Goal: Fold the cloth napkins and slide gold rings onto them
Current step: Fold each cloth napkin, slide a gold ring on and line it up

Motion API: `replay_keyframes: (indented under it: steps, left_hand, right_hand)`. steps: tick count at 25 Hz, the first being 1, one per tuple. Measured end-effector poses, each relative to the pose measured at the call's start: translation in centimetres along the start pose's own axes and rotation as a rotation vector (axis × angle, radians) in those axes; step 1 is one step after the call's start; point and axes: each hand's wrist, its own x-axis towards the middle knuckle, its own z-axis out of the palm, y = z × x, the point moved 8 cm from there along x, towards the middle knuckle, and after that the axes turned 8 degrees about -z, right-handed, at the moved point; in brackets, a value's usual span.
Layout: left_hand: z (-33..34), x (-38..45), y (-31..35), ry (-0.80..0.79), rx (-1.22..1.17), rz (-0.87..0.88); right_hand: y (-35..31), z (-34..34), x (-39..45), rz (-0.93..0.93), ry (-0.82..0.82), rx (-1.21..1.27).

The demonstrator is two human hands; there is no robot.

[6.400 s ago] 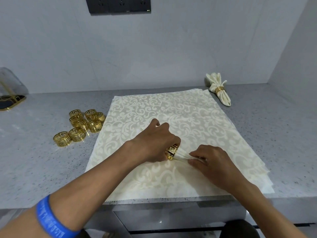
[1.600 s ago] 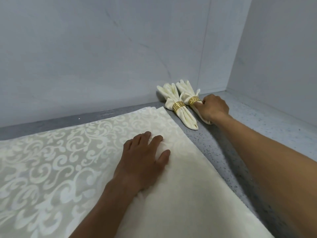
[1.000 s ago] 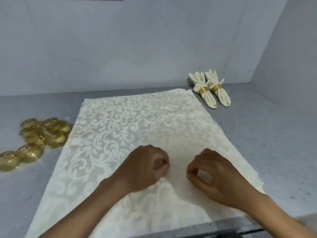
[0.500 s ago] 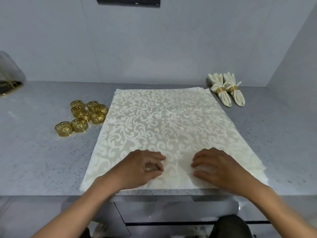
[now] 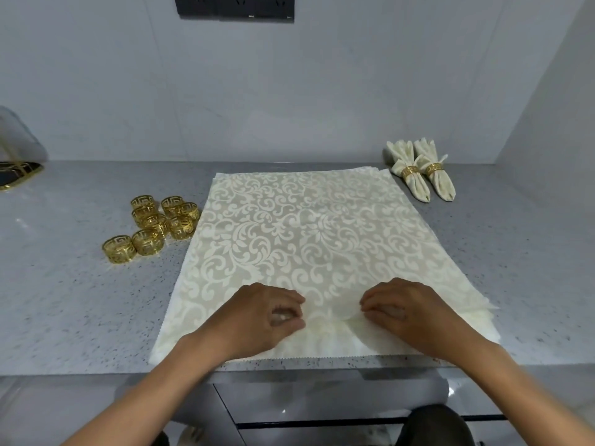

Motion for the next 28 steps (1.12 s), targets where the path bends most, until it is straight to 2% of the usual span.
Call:
replay_keyframes:
  steps: [4,9,12,14,16,18,20,22,24,26,28]
  left_hand:
    - [0.1,-0.1,0.4,0.04,0.046,-0.002]
    - [-0.6,0.3,0.1,0.086,-0.077,-0.051]
    - [-0.8,0.5,0.0,0.124,-0.161,-0.063]
    - [-1.1,0.5,-0.2,0.105,-0.246,-0.091]
    - [-2.0,0.3,-0.4,0.14,-0.257,-0.093]
    - [-3.0,-0.4,-0.1,0.2,-0.12,-0.05]
    - [-3.1,-1.5,-0.5,0.131,0.161,-0.05]
    - [-3.8,-2.5,-2.7,0.04,0.456,-0.14]
    - [-6.6,-2.6,-4.5,0.101,0.491,-0.211]
    - [-9.0,-2.0,-5.7,0.096,0.393,-0.235]
    - [-9.8,-2.1,-6.2,-0.102,0.294,-0.23]
  right_hand:
    - [0.5,-1.0,0.5,0.11,0.066,0.002]
    - [0.5,-1.0,0.1,0.159,0.015,0.15]
    - [0.9,-1.4,0.1,0.201,0.06,0.204]
    - [1.3,-1.7,0.0,0.203,0.072,0.162]
    - [1.4,-1.7,-0.1,0.176,0.034,0.02]
    - [1.0,-1.0,-0.3,0.082,-0.035,-0.189]
    - [1.7,-1.2,-1.1,0.031,-0.012,-0.298]
    - [3.9,-2.6,-1.9,0.117,0.05,-0.383]
    - [5.7,-4.9,-1.7,0.223,0.103,-0.474]
    - [6.4,-6.3,-0.5,0.27,-0.043,-0.517]
    - [6.4,-6.7,-0.8,0.284,-0.311,-0.415]
